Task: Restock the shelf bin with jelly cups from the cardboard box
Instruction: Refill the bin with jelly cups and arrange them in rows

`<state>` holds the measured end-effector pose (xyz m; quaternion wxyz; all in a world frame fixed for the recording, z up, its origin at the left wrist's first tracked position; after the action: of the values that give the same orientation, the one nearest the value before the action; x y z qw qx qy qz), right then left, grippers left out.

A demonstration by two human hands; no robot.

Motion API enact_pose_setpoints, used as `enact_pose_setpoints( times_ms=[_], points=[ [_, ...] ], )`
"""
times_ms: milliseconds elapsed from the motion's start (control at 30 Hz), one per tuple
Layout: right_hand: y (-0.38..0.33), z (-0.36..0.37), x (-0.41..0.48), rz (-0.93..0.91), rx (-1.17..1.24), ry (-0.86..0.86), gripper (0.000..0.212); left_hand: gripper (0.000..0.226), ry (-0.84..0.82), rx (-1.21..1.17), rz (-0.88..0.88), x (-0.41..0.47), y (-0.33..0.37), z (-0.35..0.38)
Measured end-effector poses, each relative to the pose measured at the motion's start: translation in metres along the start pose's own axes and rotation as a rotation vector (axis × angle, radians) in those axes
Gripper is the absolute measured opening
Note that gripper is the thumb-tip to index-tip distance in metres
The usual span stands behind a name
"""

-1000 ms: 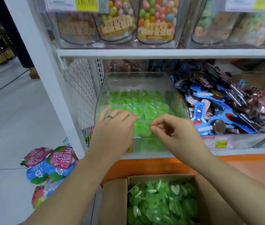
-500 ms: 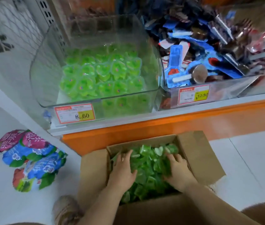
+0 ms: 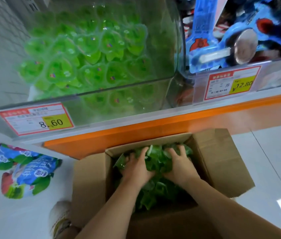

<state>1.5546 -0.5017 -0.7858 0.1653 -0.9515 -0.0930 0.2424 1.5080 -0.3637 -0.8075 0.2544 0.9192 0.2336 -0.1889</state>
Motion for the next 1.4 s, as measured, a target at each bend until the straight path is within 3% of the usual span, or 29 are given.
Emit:
enact_pose_setpoints(
  times_ms=[200, 367, 467, 600, 767, 967, 1067, 1267, 1400],
  points=[
    [0.0, 0.01, 0.002, 0.005, 0.209, -0.043, 0.11, 0.093, -0.115, -0.069, 0.021, 0.005, -0.003, 0.006],
    [-0.002, -0.001, 0.004, -0.042, 0.28, 0.003, 0.092, 0.082, -0.116, -0.048, 0.017, 0.011, 0.001, 0.004],
    [-0.002, -0.005, 0.0, -0.098, 0.308, 0.036, 0.094, 0.082, -0.063, -0.006, 0.085, 0.002, 0.002, 0.002],
    [-0.006, 0.001, -0.003, -0.206, 0.172, 0.015, 0.1, 0.079, -0.052, 0.004, 0.179, 0.0, -0.002, -0.003],
    [-0.018, 0.013, 0.0, -0.267, -0.085, -0.054, 0.086, 0.097, -0.245, 0.058, 0.074, 0.012, -0.001, 0.008],
    [-0.001, 0.011, 0.015, -0.095, 0.058, -0.145, 0.09, 0.091, -0.124, 0.101, 0.063, 0.009, -0.001, 0.01],
    [-0.003, 0.02, 0.021, -0.063, -0.011, -0.173, 0.085, 0.086, -0.074, 0.104, 0.103, 0.006, -0.003, 0.006],
    [-0.007, 0.009, 0.013, -0.059, -0.087, 0.002, 0.063, 0.067, 0.009, -0.032, 0.135, 0.002, -0.011, -0.004],
    [-0.006, 0.007, 0.012, -0.079, -0.065, 0.013, 0.06, 0.062, 0.036, -0.15, 0.153, -0.002, -0.014, -0.014]
  ],
)
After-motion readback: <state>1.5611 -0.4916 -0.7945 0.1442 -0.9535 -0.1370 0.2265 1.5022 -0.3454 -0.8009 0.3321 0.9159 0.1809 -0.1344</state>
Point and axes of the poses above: each hand's wrist, its own x-axis towards the middle knuckle, its own z-axis out of the palm, y = z × x, the point moved 10 cm from there along x, towards the middle knuckle, and after that the axes turned 9 degrees about y, right-handed, at the moved point
